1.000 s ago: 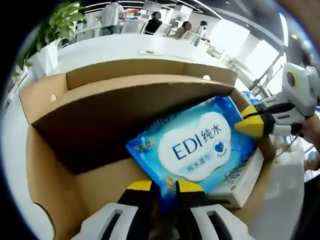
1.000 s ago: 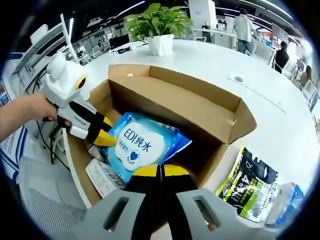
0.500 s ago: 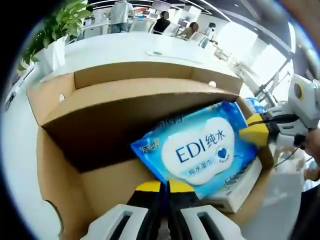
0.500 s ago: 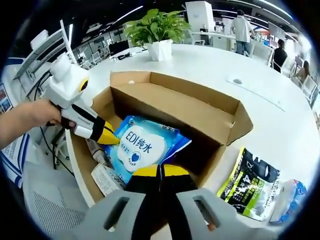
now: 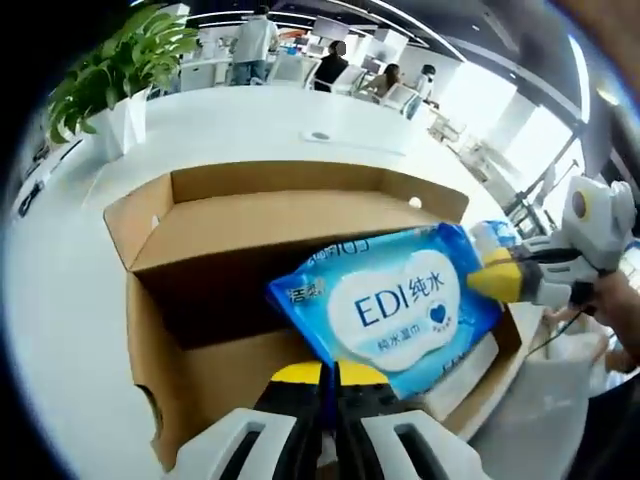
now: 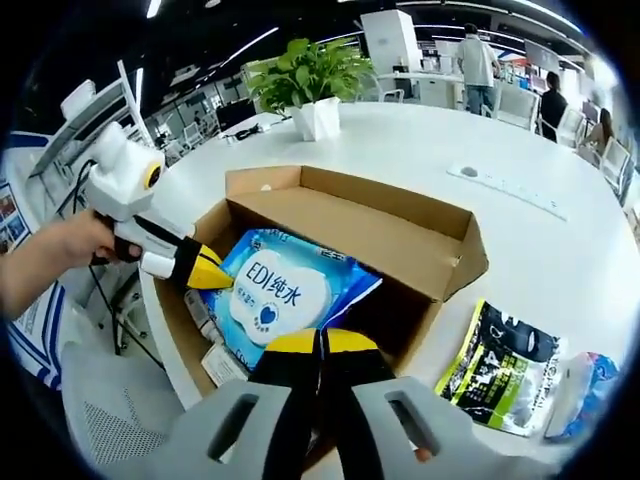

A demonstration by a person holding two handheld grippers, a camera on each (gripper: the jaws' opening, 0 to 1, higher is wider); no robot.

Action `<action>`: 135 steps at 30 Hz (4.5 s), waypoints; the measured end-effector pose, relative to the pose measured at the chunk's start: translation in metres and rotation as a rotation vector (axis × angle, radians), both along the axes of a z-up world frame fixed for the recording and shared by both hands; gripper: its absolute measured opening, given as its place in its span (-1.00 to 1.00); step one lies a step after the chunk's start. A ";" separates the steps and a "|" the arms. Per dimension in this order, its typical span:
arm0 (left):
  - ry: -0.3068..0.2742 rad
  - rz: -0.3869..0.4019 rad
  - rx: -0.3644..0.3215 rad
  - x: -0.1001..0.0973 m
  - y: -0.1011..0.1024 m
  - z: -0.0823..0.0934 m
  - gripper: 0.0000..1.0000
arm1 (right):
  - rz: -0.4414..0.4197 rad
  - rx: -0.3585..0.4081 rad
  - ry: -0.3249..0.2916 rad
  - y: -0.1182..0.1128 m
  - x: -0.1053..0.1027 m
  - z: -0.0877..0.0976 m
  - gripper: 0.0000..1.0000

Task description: Operate the shoe box by opening the lid, removing the specified soft item, and placing it in the target area until the item is outside and the box remains undamaged.

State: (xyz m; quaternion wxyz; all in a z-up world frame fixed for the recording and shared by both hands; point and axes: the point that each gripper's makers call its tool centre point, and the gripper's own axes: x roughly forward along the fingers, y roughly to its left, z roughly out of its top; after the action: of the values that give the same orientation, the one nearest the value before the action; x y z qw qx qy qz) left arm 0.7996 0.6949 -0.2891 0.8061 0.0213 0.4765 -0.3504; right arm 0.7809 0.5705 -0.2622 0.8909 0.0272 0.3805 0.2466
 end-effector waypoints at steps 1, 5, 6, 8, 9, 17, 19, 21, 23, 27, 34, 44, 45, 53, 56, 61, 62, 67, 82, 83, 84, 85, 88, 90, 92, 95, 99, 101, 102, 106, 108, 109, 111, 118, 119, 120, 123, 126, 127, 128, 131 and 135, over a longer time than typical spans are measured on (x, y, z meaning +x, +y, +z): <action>-0.003 0.000 -0.003 0.000 0.000 0.002 -0.98 | -0.003 0.003 -0.001 -0.001 0.000 0.001 -1.00; -0.020 -0.002 -0.019 -0.004 -0.003 0.011 -0.98 | -0.020 0.021 -0.006 -0.005 -0.002 0.007 -1.00; -0.024 -0.001 -0.027 -0.005 -0.004 0.014 -0.98 | -0.023 0.022 -0.008 -0.006 -0.003 0.008 -1.00; -0.028 0.000 -0.035 -0.007 -0.006 0.018 -0.98 | -0.029 0.027 -0.010 -0.009 -0.005 0.011 -1.00; -0.033 -0.001 -0.039 -0.008 -0.008 0.020 -0.98 | -0.033 0.030 -0.010 -0.010 -0.006 0.012 -1.00; -0.048 -0.008 -0.062 -0.012 -0.019 0.032 -0.98 | -0.065 0.049 -0.013 -0.023 -0.013 0.024 -1.00; -0.054 -0.010 -0.069 -0.013 -0.023 0.037 -0.98 | -0.075 0.054 -0.014 -0.027 -0.014 0.027 -1.00; -0.057 -0.015 -0.078 -0.013 -0.028 0.042 -0.98 | -0.088 0.057 -0.015 -0.031 -0.015 0.030 -1.00; -0.064 -0.022 -0.081 -0.013 -0.033 0.045 -0.98 | -0.101 0.063 -0.017 -0.038 -0.012 0.030 -1.00; -0.068 -0.034 -0.086 -0.015 -0.044 0.051 -0.98 | -0.127 0.071 -0.016 -0.047 -0.019 0.036 -1.00; -0.067 -0.052 -0.097 -0.019 -0.061 0.056 -0.98 | -0.166 0.076 -0.014 -0.065 -0.026 0.039 -1.00; -0.057 -0.077 -0.116 -0.026 -0.091 0.060 -0.98 | -0.227 0.087 -0.006 -0.093 -0.033 0.040 -1.00; -0.056 -0.079 -0.118 -0.027 -0.093 0.060 -0.98 | -0.231 0.087 -0.005 -0.095 -0.033 0.040 -1.00; -0.051 -0.094 -0.132 -0.028 -0.113 0.061 -0.98 | -0.266 0.092 0.002 -0.115 -0.035 0.039 -1.00; -0.050 -0.096 -0.136 -0.028 -0.120 0.060 -0.98 | -0.279 0.093 0.003 -0.123 -0.037 0.039 -1.00; -0.049 -0.104 -0.143 -0.030 -0.134 0.060 -0.98 | -0.305 0.096 0.006 -0.141 -0.039 0.036 -1.00; -0.049 -0.106 -0.145 -0.031 -0.137 0.060 -0.98 | -0.307 0.095 0.006 -0.141 -0.039 0.036 -1.00; -0.047 -0.119 -0.155 -0.034 -0.152 0.062 -0.98 | -0.330 0.096 0.006 -0.154 -0.042 0.036 -1.00; -0.041 -0.165 -0.179 -0.044 -0.196 0.062 -0.98 | -0.403 0.092 0.009 -0.199 -0.055 0.035 -1.00; -0.041 -0.168 -0.179 -0.045 -0.198 0.062 -0.98 | -0.404 0.091 0.008 -0.200 -0.055 0.035 -1.00; -0.039 -0.172 -0.179 -0.045 -0.202 0.062 -0.98 | -0.409 0.089 0.008 -0.206 -0.054 0.035 -1.00; -0.039 -0.174 -0.180 -0.046 -0.204 0.062 -0.98 | -0.412 0.088 0.010 -0.208 -0.054 0.034 -1.00; -0.040 -0.189 -0.178 -0.047 -0.213 0.062 -0.98 | -0.424 0.085 0.011 -0.214 -0.059 0.033 -1.00; -0.037 -0.196 -0.178 -0.047 -0.218 0.061 -0.98 | -0.431 0.084 0.015 -0.220 -0.059 0.032 -1.00; -0.034 -0.199 -0.178 -0.047 -0.222 0.060 -0.98 | -0.438 0.084 0.017 -0.225 -0.059 0.030 -1.00; -0.031 -0.203 -0.177 -0.046 -0.227 0.057 -0.98 | -0.449 0.086 0.020 -0.227 -0.060 0.028 -1.00; -0.025 -0.203 -0.170 -0.041 -0.234 0.052 -0.98 | -0.453 0.083 0.024 -0.234 -0.054 0.022 -1.00; -0.026 -0.204 -0.162 -0.038 -0.237 0.049 -0.98 | -0.452 0.083 0.030 -0.238 -0.051 0.018 -1.00; -0.025 -0.203 -0.158 -0.036 -0.239 0.047 -0.98 | -0.450 0.082 0.031 -0.239 -0.049 0.016 -1.00; -0.026 -0.205 -0.132 -0.030 -0.243 0.041 -0.98 | -0.434 0.071 0.040 -0.238 -0.045 0.014 -1.00; -0.017 -0.200 -0.122 -0.027 -0.244 0.038 -0.98 | -0.423 0.065 0.046 -0.239 -0.039 0.010 -1.00; -0.015 -0.200 -0.118 -0.026 -0.245 0.037 -0.98 | -0.418 0.061 0.048 -0.240 -0.037 0.008 -1.00; -0.014 -0.202 -0.105 -0.023 -0.247 0.034 -0.98 | -0.413 0.058 0.054 -0.243 -0.034 0.003 -1.00; -0.012 -0.222 -0.045 -0.017 -0.255 0.022 -0.98 | -0.404 0.041 0.081 -0.251 -0.028 -0.012 -1.00; -0.013 -0.227 -0.033 -0.016 -0.257 0.019 -0.98 | -0.406 0.042 0.086 -0.252 -0.027 -0.015 -1.00; -0.012 -0.231 -0.023 -0.015 -0.257 0.017 -0.98 | -0.407 0.042 0.091 -0.254 -0.023 -0.020 -1.00; -0.016 -0.254 0.022 -0.014 -0.258 0.007 -0.98 | -0.417 0.053 0.108 -0.255 -0.023 -0.028 -1.00; -0.029 -0.282 0.063 -0.012 -0.260 0.000 -0.98 | -0.418 0.051 0.118 -0.258 -0.018 -0.038 -1.00; -0.036 -0.291 0.073 -0.012 -0.260 -0.002 -0.98 | -0.419 0.051 0.123 -0.259 -0.018 -0.038 -1.00; -0.045 -0.309 0.090 -0.011 -0.260 -0.004 -0.98 | -0.420 0.051 0.126 -0.258 -0.019 -0.038 -1.00; -0.047 -0.330 0.118 -0.010 -0.262 -0.010 -0.98 | -0.420 0.047 0.132 -0.258 -0.017 -0.043 -1.00; -0.051 -0.357 0.153 -0.008 -0.261 -0.018 -0.98 | -0.417 0.045 0.134 -0.260 -0.014 -0.050 -1.00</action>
State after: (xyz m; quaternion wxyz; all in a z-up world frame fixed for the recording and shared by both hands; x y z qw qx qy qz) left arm 0.7920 0.4337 -0.3067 0.7390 0.1757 0.4699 -0.4498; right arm 0.7668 0.3107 -0.3119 0.8944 0.1418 0.4196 0.0629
